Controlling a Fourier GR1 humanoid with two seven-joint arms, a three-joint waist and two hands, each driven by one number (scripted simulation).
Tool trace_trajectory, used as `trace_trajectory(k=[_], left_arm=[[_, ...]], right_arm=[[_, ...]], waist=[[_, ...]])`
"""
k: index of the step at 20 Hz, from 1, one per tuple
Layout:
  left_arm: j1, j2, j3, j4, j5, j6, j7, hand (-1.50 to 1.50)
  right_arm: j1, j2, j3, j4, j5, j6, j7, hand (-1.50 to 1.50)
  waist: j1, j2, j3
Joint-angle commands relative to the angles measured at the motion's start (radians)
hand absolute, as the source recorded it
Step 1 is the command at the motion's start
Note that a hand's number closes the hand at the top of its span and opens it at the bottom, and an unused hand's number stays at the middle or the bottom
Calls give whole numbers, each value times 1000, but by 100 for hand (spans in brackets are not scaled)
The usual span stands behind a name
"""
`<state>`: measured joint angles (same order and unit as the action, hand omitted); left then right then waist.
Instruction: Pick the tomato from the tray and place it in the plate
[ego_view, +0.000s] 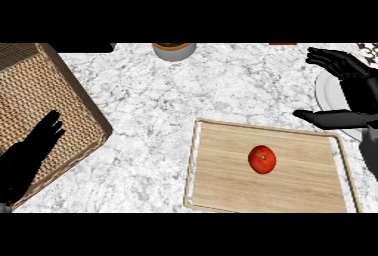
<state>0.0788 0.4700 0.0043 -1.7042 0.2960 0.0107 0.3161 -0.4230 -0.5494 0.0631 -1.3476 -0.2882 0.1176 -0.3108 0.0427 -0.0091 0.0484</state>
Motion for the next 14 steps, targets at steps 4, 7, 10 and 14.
trace_trajectory(k=[4,7,10,14], left_arm=[[9,-206,-147,83,-51,91,-3,0],[-7,-227,-150,117,-61,92,-36,0],[-44,-267,-175,161,-93,126,-29,0],[-14,-284,-169,258,-116,101,-130,0]], right_arm=[[-18,-151,46,102,84,213,-101,-150],[-43,-246,138,80,203,300,-93,-150],[-67,-284,191,75,289,340,-94,-150],[-109,-241,216,23,349,337,14,-150]], waist=[[-41,26,-48],[-36,18,-50],[-39,15,-49],[-38,10,-49]])
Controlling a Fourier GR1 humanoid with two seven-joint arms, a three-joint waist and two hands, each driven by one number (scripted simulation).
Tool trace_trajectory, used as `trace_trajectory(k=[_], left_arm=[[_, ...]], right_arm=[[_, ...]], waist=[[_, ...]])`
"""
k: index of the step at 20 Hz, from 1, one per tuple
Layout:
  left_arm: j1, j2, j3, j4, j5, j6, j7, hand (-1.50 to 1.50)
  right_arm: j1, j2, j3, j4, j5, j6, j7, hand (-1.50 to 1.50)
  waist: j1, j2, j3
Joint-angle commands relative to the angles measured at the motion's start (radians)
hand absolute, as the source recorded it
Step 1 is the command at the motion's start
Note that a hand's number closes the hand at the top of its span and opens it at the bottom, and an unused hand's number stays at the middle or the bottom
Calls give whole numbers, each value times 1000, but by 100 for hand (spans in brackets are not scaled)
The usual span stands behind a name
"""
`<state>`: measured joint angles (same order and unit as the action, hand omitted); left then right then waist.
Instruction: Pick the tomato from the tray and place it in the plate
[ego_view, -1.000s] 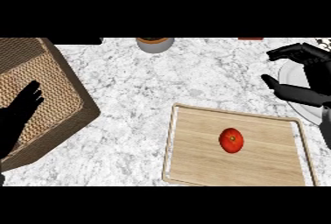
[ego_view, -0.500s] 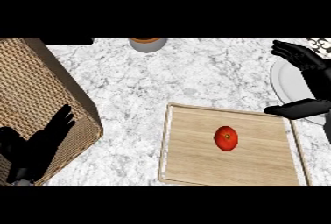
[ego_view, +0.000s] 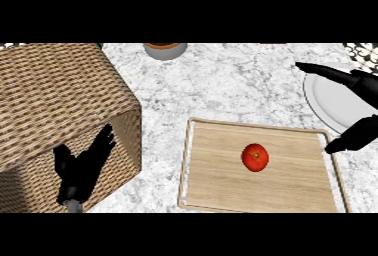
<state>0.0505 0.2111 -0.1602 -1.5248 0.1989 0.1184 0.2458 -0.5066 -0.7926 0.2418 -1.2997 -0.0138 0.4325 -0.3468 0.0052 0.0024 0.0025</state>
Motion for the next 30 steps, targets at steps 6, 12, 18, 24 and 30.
trace_trajectory(k=[6,12,18,24,30], left_arm=[[-21,-77,-16,67,-46,39,-27,0],[-36,-45,30,56,-20,-17,-9,0],[-5,-46,32,30,-38,-31,9,0],[-32,-86,36,103,-59,-29,-31,0],[-39,-81,76,156,-63,-64,-97,0]], right_arm=[[32,107,107,-190,184,-20,223,-150],[113,142,113,-268,308,-33,298,-150],[175,215,118,-296,359,37,322,-150],[223,267,125,-260,459,18,273,-150],[207,297,97,-265,560,33,309,-150]], waist=[[-7,-4,-3],[-9,-4,-3],[-5,-4,-3],[-5,-3,-2],[-5,-2,-3]])
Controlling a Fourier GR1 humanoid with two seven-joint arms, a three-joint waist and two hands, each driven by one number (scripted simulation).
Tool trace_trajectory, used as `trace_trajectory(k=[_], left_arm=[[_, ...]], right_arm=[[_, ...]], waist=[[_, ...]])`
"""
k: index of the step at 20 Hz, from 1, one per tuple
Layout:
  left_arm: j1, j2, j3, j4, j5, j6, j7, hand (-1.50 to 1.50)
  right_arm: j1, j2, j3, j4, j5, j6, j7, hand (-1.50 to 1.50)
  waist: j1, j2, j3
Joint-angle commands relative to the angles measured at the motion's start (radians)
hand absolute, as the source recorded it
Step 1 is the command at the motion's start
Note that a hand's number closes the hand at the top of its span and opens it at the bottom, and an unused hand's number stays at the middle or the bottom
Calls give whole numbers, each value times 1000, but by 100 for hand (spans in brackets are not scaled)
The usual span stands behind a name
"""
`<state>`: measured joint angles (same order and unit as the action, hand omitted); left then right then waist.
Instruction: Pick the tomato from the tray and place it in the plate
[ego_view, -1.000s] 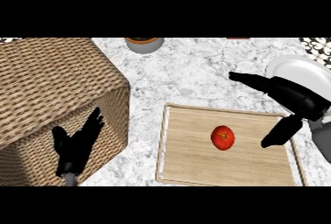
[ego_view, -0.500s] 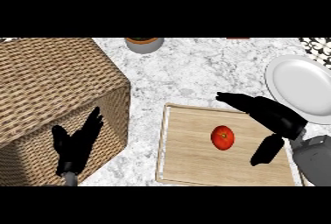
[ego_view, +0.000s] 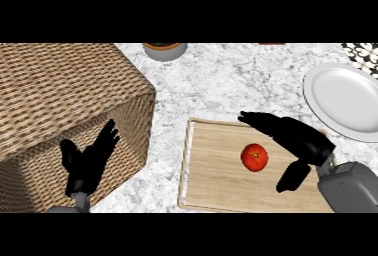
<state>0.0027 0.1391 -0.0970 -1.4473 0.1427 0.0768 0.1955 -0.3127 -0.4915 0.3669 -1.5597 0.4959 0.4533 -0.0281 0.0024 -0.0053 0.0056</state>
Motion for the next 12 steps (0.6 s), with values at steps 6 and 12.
trace_trajectory(k=[6,12], left_arm=[[5,12,41,58,10,-54,-8,0],[41,-22,1,-65,-31,-6,80,0]], right_arm=[[-11,76,-6,96,169,-35,-10,-150],[-19,154,6,211,263,-69,-75,-150]], waist=[[1,6,-6],[4,6,-5]])
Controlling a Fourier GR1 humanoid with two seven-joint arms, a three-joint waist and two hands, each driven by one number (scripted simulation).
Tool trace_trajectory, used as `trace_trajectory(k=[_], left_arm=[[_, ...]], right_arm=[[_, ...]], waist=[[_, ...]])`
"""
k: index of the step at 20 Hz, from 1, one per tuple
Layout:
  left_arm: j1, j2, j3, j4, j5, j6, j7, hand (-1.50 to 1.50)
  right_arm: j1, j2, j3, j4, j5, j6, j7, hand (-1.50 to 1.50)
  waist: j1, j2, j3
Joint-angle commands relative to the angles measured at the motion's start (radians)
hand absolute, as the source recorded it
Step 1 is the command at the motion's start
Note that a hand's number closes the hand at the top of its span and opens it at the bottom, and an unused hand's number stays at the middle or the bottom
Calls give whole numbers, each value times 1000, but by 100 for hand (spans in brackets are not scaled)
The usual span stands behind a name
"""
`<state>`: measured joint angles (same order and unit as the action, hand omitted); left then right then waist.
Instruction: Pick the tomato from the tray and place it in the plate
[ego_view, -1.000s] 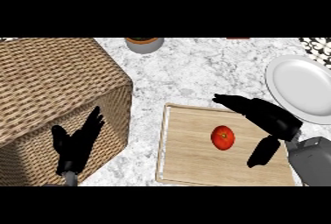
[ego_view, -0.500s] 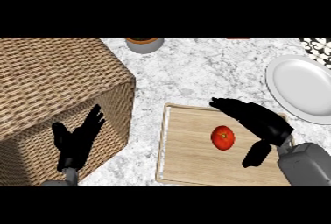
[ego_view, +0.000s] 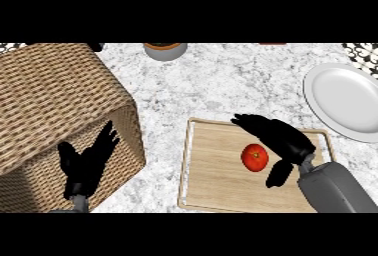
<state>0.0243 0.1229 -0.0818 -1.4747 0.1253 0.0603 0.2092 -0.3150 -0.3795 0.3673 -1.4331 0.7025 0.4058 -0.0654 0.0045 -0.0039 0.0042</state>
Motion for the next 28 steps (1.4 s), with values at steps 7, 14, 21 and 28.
trace_trajectory(k=[7,14,21,28], left_arm=[[25,-31,-13,51,-25,-10,-16,0],[-21,-24,5,-17,-32,-4,79,0],[4,-29,14,-5,-28,0,15,0],[-3,-30,-9,-23,-36,-14,9,0]], right_arm=[[-26,15,85,160,181,-58,-151,150],[-64,39,-12,88,213,-29,-169,150],[-126,111,-372,299,208,-235,353,150],[-300,77,-572,318,339,-528,747,150]], waist=[[4,6,-4],[-1,4,-4],[-10,36,-5],[44,49,-10]])
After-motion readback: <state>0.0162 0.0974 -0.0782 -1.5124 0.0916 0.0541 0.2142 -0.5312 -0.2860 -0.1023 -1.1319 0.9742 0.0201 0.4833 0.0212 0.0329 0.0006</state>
